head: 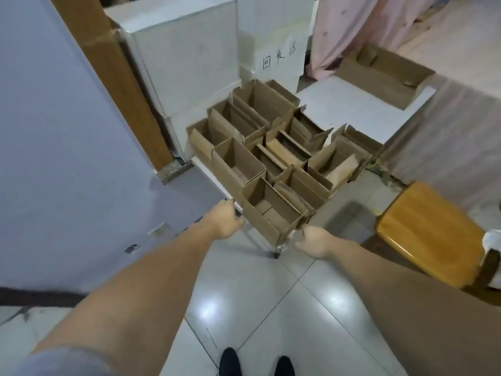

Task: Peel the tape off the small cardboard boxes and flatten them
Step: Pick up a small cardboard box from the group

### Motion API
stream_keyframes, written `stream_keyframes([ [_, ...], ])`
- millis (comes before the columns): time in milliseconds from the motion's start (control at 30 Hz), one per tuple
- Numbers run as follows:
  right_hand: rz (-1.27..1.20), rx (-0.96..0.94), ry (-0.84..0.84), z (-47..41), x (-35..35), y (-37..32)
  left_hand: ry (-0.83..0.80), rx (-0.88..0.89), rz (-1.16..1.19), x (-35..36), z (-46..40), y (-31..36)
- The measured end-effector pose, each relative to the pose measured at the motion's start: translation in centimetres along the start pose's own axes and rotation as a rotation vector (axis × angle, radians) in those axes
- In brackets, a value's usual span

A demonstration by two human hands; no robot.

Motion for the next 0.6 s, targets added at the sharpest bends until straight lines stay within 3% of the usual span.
stream_keyframes([
  [100, -0.147, -0.017, 0.004, -0.6, 0.5, 0.7, 0.031, -0.001, 0.132, -0.1, -1.3, 0.6],
  [300, -0.264, -0.094, 0.02, -0.1, 0.9, 0.7, 0.08, 0.013, 0.144, 0.4, -1.2, 1.5],
  [467, -0.334, -0.135, 0.029, 1.1, 1.3, 0.2, 0.182, -0.011, 0.139, 0.8, 2.2, 1.4],
  [600, -0.445, -0.184, 0.068, 3.9, 0.9, -1.2, 0.229, 0.015, 0.266, 0.4, 7.4, 2.2],
])
Point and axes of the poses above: each hand's wrist, its own z-axis away from the middle knuckle, its own x-axis out of the palm, y = z × x, the point moved 7 cm from there along -z, towards the middle knuckle, and after that the axes turned 9 degrees about -y, right-handed, at the moved point
